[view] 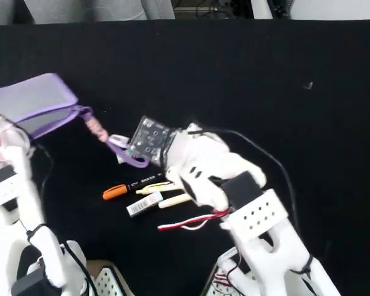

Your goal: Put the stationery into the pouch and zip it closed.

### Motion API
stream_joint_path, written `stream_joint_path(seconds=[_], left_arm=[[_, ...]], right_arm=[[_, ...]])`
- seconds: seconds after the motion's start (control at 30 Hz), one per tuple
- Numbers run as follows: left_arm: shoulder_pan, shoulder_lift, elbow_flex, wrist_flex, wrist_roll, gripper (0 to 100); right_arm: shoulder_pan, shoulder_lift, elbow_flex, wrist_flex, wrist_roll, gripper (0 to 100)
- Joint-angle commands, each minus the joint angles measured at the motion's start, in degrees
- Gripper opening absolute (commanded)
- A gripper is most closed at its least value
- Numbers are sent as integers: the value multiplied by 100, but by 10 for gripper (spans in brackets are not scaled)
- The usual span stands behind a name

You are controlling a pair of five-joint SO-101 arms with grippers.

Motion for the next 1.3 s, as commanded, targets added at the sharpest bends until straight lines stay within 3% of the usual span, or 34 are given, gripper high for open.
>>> stream_joint_path(seconds=[0.0, 0.4, 0.73, 0.97, 1.27], left_arm=[[-541, -9, -462, 229, 70, 28], [-1147, -9, -101, 475, 53, 28], [-1305, -9, 4, 492, 62, 28], [-1780, -9, -13, 440, 44, 28], [-1877, -9, -4, 448, 26, 28]], right_arm=[[-158, -4, 127, -440, 70, 253], [-624, 2237, 31, -1565, 352, 250], [-1240, 4145, -787, -1582, 343, 250], [-1530, 4541, -1033, -1582, 343, 250], [-1600, 5033, -1253, -1582, 308, 250]])
